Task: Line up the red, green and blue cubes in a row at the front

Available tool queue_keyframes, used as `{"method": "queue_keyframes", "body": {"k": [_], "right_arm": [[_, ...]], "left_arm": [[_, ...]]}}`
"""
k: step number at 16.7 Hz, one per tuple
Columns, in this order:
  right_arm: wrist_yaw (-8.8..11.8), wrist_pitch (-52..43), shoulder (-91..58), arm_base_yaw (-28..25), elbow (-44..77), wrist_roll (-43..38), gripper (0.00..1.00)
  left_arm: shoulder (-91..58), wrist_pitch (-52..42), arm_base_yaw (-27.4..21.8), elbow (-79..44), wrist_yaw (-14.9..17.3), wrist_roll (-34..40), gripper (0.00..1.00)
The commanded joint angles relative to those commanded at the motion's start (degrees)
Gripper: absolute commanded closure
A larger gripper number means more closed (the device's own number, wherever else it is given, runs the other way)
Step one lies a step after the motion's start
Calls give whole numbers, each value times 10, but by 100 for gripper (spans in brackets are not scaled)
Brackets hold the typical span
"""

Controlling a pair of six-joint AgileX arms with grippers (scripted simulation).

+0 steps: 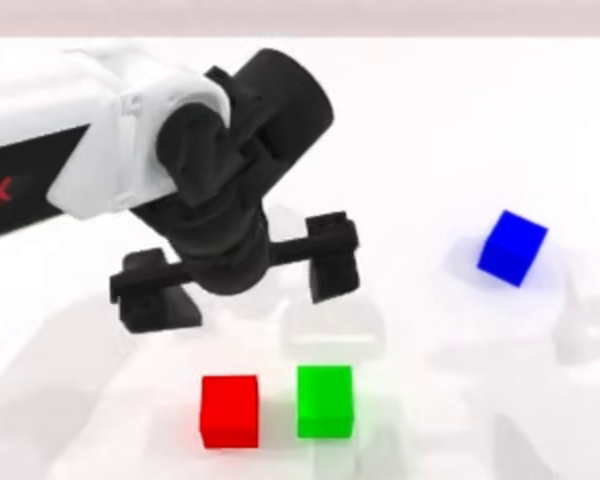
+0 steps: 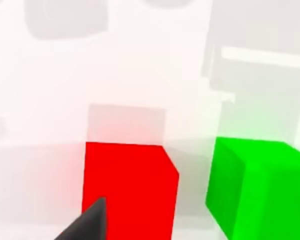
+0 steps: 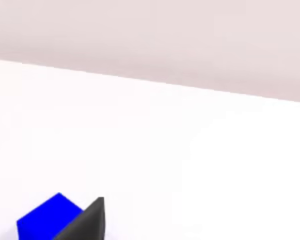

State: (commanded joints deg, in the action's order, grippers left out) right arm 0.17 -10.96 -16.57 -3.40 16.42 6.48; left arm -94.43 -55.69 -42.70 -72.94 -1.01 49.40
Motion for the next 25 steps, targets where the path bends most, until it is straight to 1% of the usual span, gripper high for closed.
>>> {"method": "queue_keyframes", "body": {"k": [3,6,10,14,17,20,22,25], "right_arm": [[-1,-92,-160,-21,136,54,0],[-3,-198,-360,-44,284,115,0],[-6,-343,-632,-75,476,196,0],[-7,-464,-846,-103,643,265,0],[-6,-529,-957,-119,748,304,0],[-4,-567,-1029,-129,821,330,0],[-3,-578,-1052,-132,842,338,0],[-3,-579,-1054,-133,845,339,0]], "left_arm": [[152,79,75,120,-2,-39,0],[329,168,158,263,-3,-102,0],[566,295,267,457,-4,-216,0],[752,410,354,606,0,-337,0],[850,485,400,677,5,-416,0],[919,539,430,717,9,-474,0],[942,555,438,728,10,-492,0],[944,557,438,729,10,-494,0]]}}
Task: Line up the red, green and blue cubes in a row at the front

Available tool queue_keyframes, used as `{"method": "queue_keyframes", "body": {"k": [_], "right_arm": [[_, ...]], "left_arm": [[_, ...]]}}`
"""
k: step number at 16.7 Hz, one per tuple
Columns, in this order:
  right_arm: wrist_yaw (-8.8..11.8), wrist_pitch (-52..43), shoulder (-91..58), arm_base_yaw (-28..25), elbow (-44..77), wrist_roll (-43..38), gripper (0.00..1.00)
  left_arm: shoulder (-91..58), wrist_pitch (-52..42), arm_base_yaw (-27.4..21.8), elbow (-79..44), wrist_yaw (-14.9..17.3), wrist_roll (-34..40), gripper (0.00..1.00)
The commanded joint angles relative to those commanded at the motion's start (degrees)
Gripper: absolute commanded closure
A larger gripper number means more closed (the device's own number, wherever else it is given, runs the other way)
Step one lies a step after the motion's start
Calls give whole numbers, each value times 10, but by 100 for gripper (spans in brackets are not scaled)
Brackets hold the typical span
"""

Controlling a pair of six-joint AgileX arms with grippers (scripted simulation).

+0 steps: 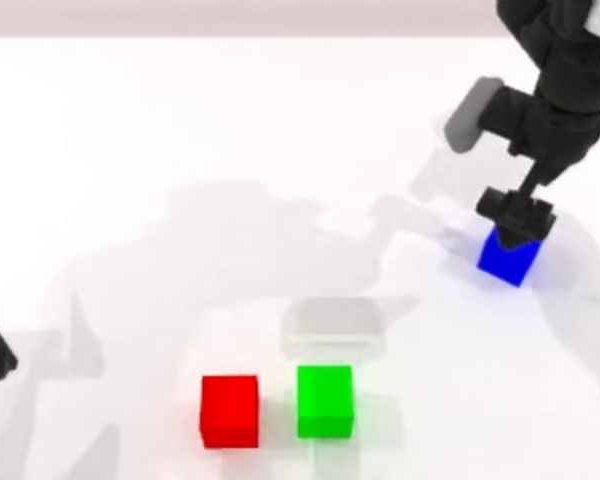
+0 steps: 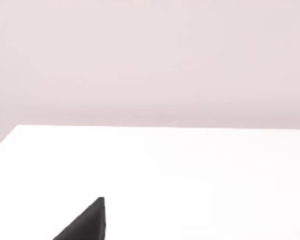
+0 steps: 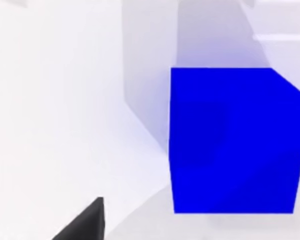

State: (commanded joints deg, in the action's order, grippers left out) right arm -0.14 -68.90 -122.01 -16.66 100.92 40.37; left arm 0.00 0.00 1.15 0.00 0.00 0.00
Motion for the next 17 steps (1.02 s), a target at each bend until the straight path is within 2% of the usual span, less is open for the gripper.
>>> {"method": "queue_keyframes", "body": {"k": [5,11,16,17], "right_arm": [[0,24,-6,1,-20,0,0],[0,151,-45,-1,-104,-2,0],[0,159,-49,-1,-110,-2,0],[0,159,-49,-1,-110,-2,8]], "left_arm": [[0,0,0,0,0,0,0],[0,0,0,0,0,0,0],[0,0,0,0,0,0,0],[0,0,0,0,0,0,0]]}}
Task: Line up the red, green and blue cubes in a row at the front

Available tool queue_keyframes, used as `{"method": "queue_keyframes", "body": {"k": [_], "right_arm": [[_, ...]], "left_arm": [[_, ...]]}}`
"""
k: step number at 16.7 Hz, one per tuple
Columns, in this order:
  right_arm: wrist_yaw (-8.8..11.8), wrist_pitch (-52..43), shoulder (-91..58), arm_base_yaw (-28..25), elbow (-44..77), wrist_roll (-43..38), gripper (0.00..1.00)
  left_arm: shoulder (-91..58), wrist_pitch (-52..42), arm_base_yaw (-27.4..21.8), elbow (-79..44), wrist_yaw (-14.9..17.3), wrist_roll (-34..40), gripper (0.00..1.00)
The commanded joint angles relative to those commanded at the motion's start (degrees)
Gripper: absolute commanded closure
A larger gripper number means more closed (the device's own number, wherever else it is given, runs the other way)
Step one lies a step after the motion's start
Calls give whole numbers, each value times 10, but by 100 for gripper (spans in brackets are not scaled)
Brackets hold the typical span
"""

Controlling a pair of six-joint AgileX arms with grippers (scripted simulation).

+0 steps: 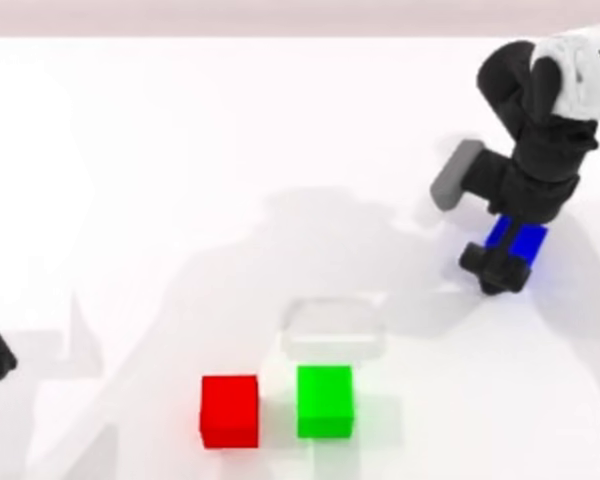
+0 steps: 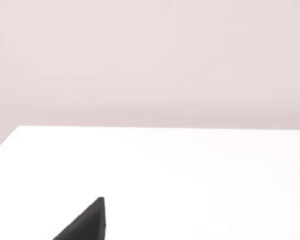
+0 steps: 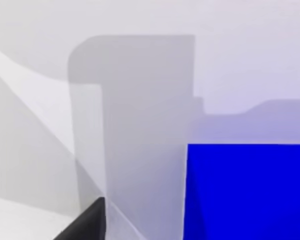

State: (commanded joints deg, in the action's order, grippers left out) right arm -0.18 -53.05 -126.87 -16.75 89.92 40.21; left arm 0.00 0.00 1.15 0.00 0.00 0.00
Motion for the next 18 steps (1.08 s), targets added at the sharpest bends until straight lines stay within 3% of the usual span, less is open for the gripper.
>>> {"method": "queue_keyframes", "body": {"k": [12,18], "right_arm": [[0,0,0,0,0,0,98],[0,0,0,0,0,0,100]], "left_arm": [[0,0,0,0,0,0,0],[0,0,0,0,0,0,0]]}}
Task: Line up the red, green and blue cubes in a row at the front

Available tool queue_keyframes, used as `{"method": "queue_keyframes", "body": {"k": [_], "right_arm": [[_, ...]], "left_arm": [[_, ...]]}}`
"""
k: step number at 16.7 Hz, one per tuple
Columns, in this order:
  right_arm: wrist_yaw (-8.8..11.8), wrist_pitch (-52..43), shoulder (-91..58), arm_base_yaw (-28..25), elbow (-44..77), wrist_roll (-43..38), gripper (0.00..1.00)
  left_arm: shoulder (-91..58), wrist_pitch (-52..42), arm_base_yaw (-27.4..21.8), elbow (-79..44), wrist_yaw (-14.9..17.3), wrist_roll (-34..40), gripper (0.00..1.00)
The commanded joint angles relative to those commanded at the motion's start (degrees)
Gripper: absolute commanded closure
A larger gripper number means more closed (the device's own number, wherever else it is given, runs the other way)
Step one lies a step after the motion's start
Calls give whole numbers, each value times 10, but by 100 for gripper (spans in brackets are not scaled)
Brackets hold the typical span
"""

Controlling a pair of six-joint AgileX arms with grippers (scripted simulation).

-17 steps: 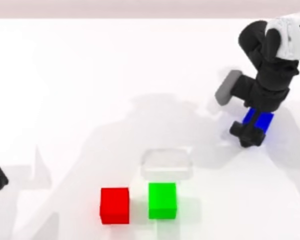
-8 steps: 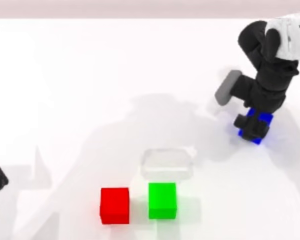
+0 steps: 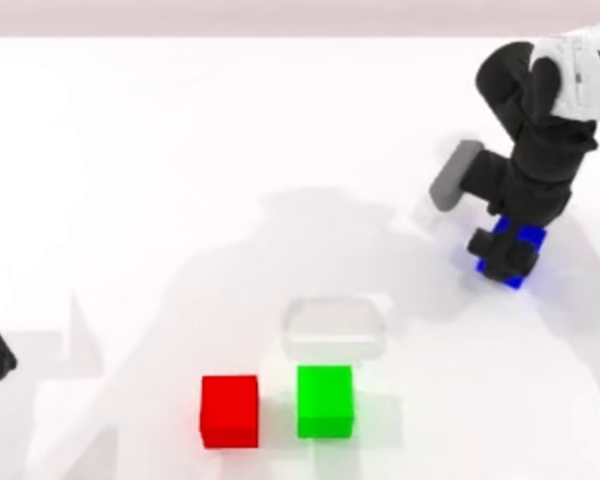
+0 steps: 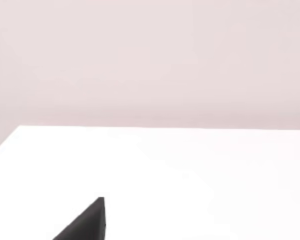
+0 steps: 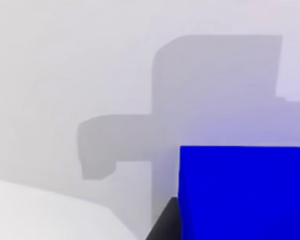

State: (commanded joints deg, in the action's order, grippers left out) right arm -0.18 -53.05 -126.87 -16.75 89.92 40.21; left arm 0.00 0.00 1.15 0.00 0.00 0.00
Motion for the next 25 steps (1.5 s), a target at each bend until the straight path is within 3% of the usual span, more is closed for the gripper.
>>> {"method": "queue_keyframes", "body": {"k": [5,12,17,20,25], "right_arm": [[0,-12,5,-1,9,1,100],[1,-137,45,-3,91,0,100],[1,-139,46,-2,91,0,100],[1,-134,76,-39,58,10,100],[3,-118,177,-159,-61,38,100]], "left_arm": [[0,0,0,0,0,0,0],[0,0,0,0,0,0,0],[0,0,0,0,0,0,0],[0,0,0,0,0,0,0],[0,0,0,0,0,0,0]]}}
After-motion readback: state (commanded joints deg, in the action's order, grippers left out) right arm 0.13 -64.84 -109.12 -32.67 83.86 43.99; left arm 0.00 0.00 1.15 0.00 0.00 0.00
